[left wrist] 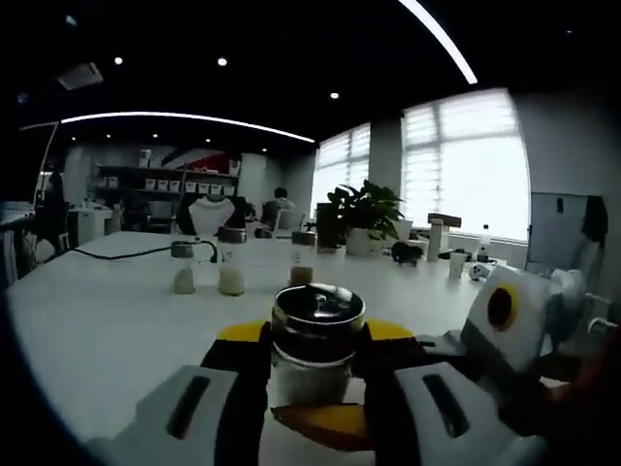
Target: Rotate the seasoning bottle until the label or dispensing opening points toward the visible target arrow and the bottle remains upright within the marked orientation range
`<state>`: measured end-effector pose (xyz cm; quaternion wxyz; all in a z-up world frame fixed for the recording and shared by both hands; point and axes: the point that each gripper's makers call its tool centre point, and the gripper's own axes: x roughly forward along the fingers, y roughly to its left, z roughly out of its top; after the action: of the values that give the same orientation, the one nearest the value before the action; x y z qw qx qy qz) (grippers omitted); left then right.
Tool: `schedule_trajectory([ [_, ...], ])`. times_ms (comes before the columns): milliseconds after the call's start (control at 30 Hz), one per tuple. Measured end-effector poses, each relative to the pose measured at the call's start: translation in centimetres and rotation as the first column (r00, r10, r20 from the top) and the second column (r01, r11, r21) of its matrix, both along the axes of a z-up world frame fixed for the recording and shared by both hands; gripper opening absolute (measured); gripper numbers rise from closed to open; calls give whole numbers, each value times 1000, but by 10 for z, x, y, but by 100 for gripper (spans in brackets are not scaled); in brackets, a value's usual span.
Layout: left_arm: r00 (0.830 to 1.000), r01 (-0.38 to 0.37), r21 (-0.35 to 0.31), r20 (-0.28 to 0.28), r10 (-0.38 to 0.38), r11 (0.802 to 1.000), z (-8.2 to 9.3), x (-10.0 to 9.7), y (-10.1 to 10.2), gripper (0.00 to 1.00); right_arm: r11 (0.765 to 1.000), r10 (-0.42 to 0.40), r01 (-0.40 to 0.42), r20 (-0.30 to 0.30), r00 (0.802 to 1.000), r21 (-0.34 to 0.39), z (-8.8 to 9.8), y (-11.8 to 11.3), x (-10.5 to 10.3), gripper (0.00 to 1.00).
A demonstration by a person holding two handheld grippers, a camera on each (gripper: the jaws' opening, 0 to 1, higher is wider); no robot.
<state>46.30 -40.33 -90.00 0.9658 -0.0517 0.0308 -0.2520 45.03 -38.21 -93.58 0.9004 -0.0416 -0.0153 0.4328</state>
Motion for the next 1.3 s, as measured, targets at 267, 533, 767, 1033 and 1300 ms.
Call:
schedule_trajectory([
  [267,1000,-15,-1,26,15,1000,3,1,1,37,1000,-1,1,3,1000,12,3,0,1,31],
  [533,999,-10,0,39,10,1000,3,0,1,36,1000,10,-10,-9,1000,6,3,1,2,31],
  [767,999,-7,-14,39,8,1000,6,3,4,36,1000,23,-23,-8,1000,-12,5,3,4,31],
  [1033,999,-22,-11,45,22,1000,9,5,12,36,1000,29,-30,-42,999,-6,-2,2,3,33],
  [1300,995,-79,0,55,79,997,13,15,37,36,1000,16,-17,-66,998,0,-5,-7,2,34],
])
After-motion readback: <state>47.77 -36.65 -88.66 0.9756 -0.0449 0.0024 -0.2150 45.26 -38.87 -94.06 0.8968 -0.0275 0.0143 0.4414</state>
